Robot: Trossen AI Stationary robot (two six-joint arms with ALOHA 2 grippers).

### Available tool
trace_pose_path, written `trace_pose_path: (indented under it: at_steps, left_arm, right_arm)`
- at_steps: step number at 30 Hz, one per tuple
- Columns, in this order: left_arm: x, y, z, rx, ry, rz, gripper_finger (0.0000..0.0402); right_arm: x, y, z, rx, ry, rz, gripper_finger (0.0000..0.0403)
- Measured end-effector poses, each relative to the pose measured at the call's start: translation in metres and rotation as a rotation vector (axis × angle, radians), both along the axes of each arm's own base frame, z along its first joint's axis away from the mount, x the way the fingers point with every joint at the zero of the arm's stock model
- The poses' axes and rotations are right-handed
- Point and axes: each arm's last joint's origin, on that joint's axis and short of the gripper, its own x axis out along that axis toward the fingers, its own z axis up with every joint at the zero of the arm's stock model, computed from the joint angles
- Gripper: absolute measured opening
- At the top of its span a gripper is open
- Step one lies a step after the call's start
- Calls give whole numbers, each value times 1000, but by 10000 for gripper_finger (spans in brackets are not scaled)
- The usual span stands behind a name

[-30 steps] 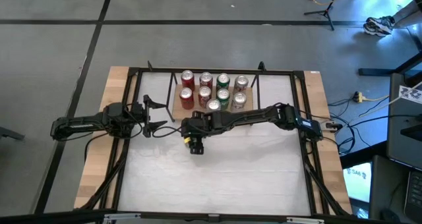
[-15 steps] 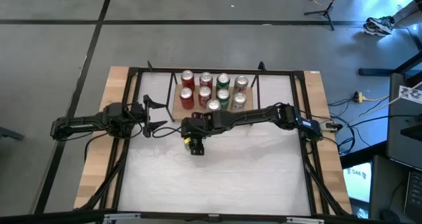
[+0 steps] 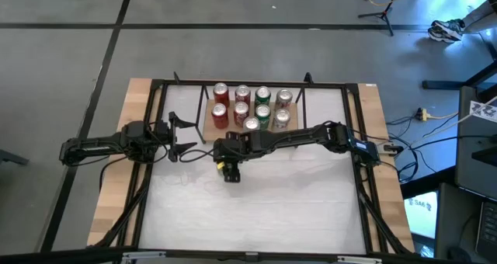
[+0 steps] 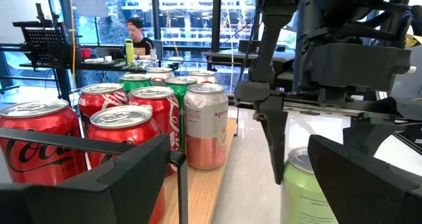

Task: Place canned beverage on shelf
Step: Put the light green soda can on the shelf

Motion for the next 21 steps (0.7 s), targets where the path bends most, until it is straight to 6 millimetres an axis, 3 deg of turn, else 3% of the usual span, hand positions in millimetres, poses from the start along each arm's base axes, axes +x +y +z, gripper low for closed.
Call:
trace_pose_path:
  at_steps: [21]
  left_arm:
    - [0, 0, 0, 0, 0, 0, 350]
  right_arm:
    - [0, -2, 0, -58, -6, -36, 322]
